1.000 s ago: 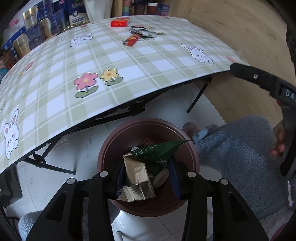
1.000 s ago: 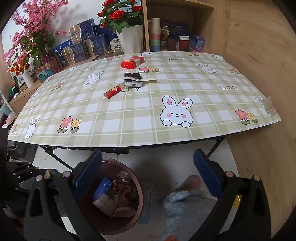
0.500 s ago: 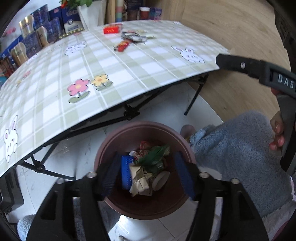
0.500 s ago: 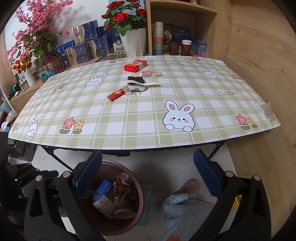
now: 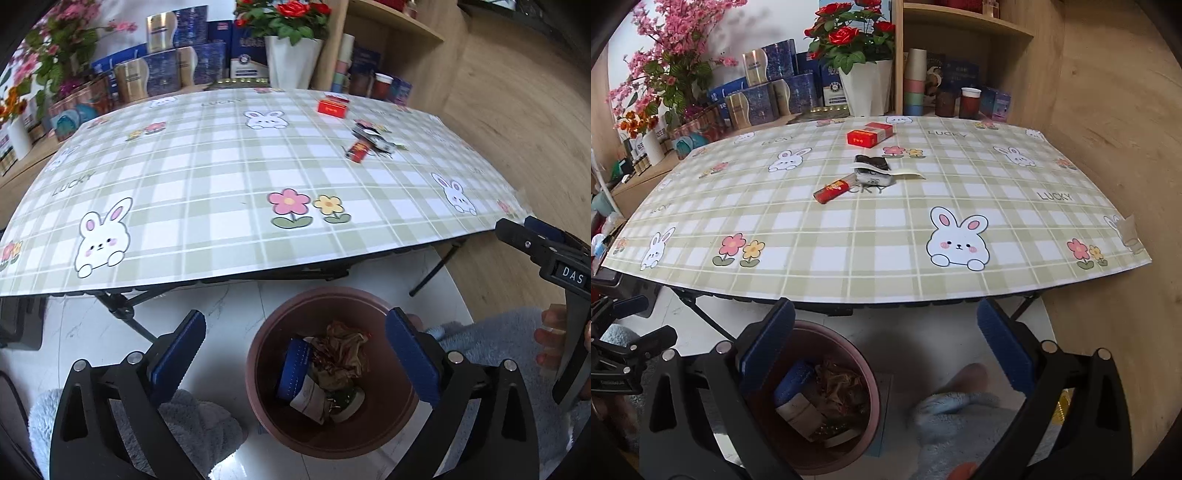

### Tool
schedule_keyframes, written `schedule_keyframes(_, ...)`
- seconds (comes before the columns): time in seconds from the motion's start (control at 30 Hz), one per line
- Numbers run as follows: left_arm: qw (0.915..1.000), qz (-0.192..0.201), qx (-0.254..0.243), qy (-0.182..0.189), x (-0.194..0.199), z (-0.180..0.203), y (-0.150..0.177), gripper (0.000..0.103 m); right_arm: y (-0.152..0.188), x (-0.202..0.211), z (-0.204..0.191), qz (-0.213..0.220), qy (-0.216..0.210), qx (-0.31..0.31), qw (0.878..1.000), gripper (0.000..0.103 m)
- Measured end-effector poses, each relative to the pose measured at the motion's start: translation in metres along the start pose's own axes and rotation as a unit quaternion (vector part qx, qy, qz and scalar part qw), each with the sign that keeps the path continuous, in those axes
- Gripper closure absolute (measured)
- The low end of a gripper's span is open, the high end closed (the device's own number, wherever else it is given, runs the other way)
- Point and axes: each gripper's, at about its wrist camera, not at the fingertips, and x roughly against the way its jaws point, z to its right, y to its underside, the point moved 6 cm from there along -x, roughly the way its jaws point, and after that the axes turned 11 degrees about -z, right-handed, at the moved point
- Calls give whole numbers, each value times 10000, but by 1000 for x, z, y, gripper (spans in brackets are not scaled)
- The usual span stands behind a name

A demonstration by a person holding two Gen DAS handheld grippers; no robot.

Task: Collect trash
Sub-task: 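Open both tools to drop the pen card and wrapper into the bin, then move both tools back over the table toward the red snack tube, then grasp the red snack tube with the left tool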

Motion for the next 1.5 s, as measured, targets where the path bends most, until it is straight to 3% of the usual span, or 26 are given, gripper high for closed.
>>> schedule_keyframes(0.27, 9998, 140, -17, 125, 3, -4, -6, 7, -8, -9, 7, -147, -295, -192, 9993, 6)
schedule_keyframes(0.43, 9991, 199, -314, 187, 3, 0, -31, 7, -19, -17, 16, -215, 139, -82, 9996, 6)
schedule_keyframes(0.6, 9968, 327, -607, 399, 0, 11, -78, 7, -31, -27, 27, -248, 265, -47, 9993, 6)
schedule_keyframes(0.7, 9932, 295, -1053, 403, -16, 26, -116, 7, -42, -36, 36, -246, 316, -133, 9991, 6)
schedule_keyframes(0.87, 9823, 61, -1850, 280, -76, 65, -174, 8, -57, -56, 50, -332, 297, -378, 9983, 6)
schedule_keyframes(1.1, 9830, -394, -1763, 319, -140, 85, -220, 13, -65, -69, 66, -381, 101, -603, 9974, 6)
schedule_keyframes(1.23, 9774, -573, -2024, 211, -161, 97, -222, 27, -66, -74, 76, -452, 8, -706, 9965, 6)
schedule_keyframes(1.33, 9782, -499, -2006, 181, -163, 95, -225, 33, -69, -76, 79, -441, -109, -714, 9964, 6)
schedule_keyframes(1.4, 9795, -452, -1956, 141, -162, 91, -228, 49, -70, -79, 78, -477, -72, -604, 9970, 6)
schedule_keyframes(1.43, 9796, -438, -1959, 136, -160, 89, -229, 72, -71, -81, 77, -490, -45, -550, 9973, 6)
schedule_keyframes(1.47, 9788, -462, -1993, 94, -159, 88, -229, 81, -71, -82, 75, -506, -30, -489, 9975, 6)
schedule_keyframes(1.5, 9773, -534, -2049, 87, -158, 85, -227, 81, -72, -84, 73, -525, -37, -427, 9977, 6)
